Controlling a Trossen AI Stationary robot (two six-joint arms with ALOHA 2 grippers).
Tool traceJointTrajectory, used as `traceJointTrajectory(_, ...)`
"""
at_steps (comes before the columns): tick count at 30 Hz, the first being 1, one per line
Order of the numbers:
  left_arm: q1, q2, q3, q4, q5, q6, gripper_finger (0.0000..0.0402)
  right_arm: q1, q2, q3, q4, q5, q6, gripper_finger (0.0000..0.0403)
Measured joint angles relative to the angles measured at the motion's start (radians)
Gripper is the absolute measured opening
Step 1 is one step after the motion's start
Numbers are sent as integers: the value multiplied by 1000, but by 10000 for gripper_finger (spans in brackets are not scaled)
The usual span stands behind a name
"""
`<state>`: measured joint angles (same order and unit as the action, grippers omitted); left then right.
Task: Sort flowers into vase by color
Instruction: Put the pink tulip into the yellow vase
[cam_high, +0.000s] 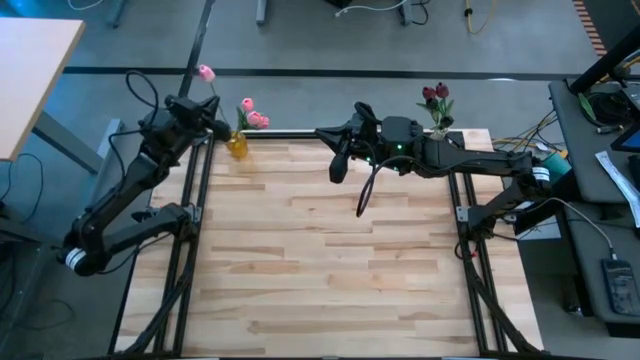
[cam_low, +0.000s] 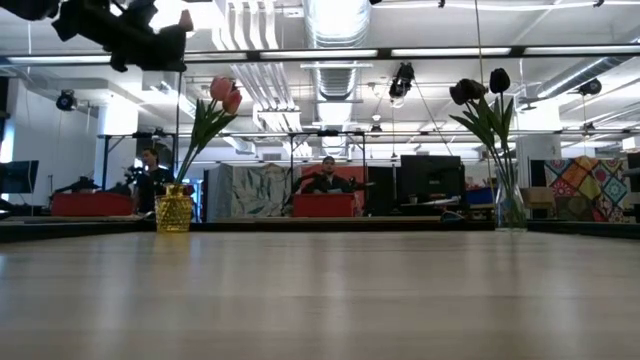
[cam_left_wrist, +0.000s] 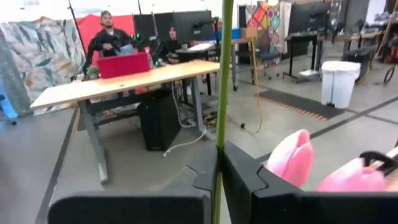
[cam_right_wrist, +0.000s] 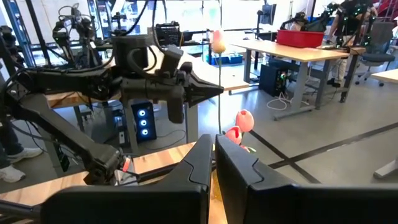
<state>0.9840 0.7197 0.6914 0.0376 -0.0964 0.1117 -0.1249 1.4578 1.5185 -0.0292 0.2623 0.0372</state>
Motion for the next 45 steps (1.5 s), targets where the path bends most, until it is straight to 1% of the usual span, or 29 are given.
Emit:
traceJointTrajectory(6,1,64,-1,5,-58,12,0,0,0,0,0,0,-5,13)
traceJointTrajectory(10,16,98,-2,23,-62,19,0,0,0,0,0,0,-11,13)
traceJointTrajectory(14,34,119,-25,77,-65,17,0,0,0,0,0,0,-12,13)
traceJointTrajectory(23,42,100,-129,155,-69,-51,0,0,0,0,0,0,-14,13)
traceJointTrajectory(29,42,88,-152,157,-39,-88,2,-3,0,0,0,0,-15,13)
traceJointTrajectory(34,40,89,-152,156,-14,-104,27,-12,1,0,0,1,-14,13)
traceJointTrajectory(41,40,66,-148,153,78,-152,75,-18,-2,0,-1,-8,-30,13)
traceJointTrajectory(45,40,30,-148,115,117,-175,95,-20,-16,0,-3,-10,-62,13)
